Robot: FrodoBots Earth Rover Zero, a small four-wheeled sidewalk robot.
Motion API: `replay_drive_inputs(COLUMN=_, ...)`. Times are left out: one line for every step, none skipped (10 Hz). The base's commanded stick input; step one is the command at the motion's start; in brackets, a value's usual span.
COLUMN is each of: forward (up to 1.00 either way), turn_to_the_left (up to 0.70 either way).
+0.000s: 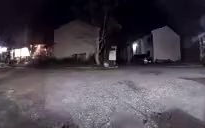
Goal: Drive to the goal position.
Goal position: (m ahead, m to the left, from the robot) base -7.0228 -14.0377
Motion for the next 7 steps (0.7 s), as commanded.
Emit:
replay_drive_inputs(forward=0.00, turn_to_the_left=0.00)
replay_drive_inputs(forward=0.00, turn_to_the_left=0.00)
replay_drive_inputs(forward=0.00, turn_to_the_left=0.00)
replay_drive_inputs(forward=0.00, turn_to_the_left=0.00)
replay_drive_inputs(forward=0.25, turn_to_the_left=0.00)
replay_drive_inputs(forward=0.70, turn_to_the_left=0.00)
replay_drive_inputs(forward=0.70, turn_to_the_left=0.00)
